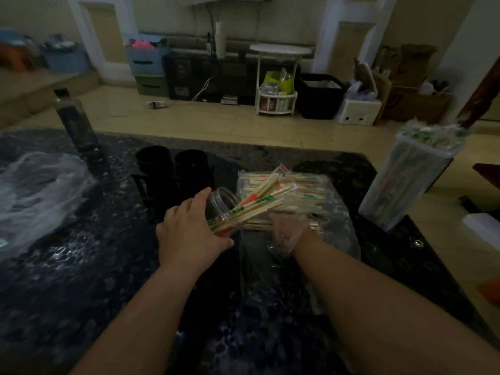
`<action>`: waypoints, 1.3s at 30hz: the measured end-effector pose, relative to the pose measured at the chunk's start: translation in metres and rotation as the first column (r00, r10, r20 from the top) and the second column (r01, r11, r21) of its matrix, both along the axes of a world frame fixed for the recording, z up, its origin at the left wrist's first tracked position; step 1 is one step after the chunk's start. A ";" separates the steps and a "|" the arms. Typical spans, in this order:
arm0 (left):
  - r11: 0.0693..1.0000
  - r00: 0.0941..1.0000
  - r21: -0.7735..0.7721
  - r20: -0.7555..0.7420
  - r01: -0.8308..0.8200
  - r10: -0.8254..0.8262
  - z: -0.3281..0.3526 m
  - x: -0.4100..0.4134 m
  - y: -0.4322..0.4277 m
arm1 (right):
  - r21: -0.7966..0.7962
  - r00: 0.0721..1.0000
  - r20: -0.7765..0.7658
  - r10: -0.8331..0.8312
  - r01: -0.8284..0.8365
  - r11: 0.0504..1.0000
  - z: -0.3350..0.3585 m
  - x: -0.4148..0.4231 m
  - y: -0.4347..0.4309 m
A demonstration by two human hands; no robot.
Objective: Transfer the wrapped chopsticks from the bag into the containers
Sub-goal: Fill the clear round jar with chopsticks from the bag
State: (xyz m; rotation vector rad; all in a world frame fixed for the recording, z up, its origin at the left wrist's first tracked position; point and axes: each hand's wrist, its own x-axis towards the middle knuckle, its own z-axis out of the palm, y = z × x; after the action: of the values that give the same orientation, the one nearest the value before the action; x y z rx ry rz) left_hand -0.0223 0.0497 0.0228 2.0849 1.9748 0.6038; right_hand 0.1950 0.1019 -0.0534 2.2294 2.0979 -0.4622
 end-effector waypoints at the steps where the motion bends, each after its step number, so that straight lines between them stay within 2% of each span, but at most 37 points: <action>1: 1.000 1.000 0.000 0.004 0.002 -0.002 0.000 -0.001 0.001 | -0.026 0.999 -0.030 -0.022 0.022 0.999 0.002 0.001 0.001; 5: 1.000 1.000 0.001 0.006 0.002 -0.002 -0.001 -0.002 0.002 | -0.011 0.998 0.021 -0.064 0.064 0.998 0.020 0.001 -0.005; 9: 1.000 1.000 -0.009 0.004 0.002 -0.002 0.000 -0.001 0.001 | -0.084 0.988 -0.138 -0.070 0.059 0.995 0.021 0.008 -0.020; 10: 1.000 1.000 -0.010 0.003 0.004 -0.004 0.000 0.000 0.001 | -0.066 0.991 -0.124 -0.051 0.043 0.997 0.018 0.009 -0.022; 15: 1.000 1.000 -0.013 0.000 0.024 -0.024 0.001 0.002 -0.003 | -0.103 0.984 0.151 0.092 -0.076 0.992 0.004 0.005 -0.033; 18: 0.999 0.999 -0.019 -0.014 0.031 -0.031 0.000 0.002 -0.004 | -0.037 0.980 0.199 0.027 -0.020 0.999 0.002 -0.004 -0.043; 21: 0.999 0.999 -0.017 -0.025 0.036 -0.036 0.001 0.003 -0.006 | 0.010 0.984 0.178 -0.032 0.030 0.999 -0.004 -0.009 -0.055; 27: 0.999 0.999 -0.011 -0.027 0.046 -0.047 0.001 0.004 -0.008 | 0.110 0.986 0.010 -0.166 0.164 0.980 0.000 -0.007 -0.075; 31: 0.998 0.998 0.002 -0.026 0.060 -0.060 0.002 0.003 -0.011 | 0.141 0.963 0.093 -0.253 0.239 0.961 0.000 -0.005 -0.093; 36: 0.998 0.997 -0.009 -0.045 0.066 -0.067 0.006 0.003 -0.015 | -0.102 0.967 0.086 -0.239 0.247 0.963 0.017 -0.010 -0.112; 39: 0.997 0.996 -0.003 -0.057 0.074 -0.075 0.007 0.002 -0.018 | -0.035 0.981 0.086 -0.176 0.179 0.983 0.041 -0.014 -0.125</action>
State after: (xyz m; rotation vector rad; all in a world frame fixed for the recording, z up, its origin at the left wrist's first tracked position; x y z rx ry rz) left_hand -0.0202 0.0318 0.0296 2.1881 1.9166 0.5346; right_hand 0.1807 -0.0231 -0.0125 2.3782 1.8413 -0.4111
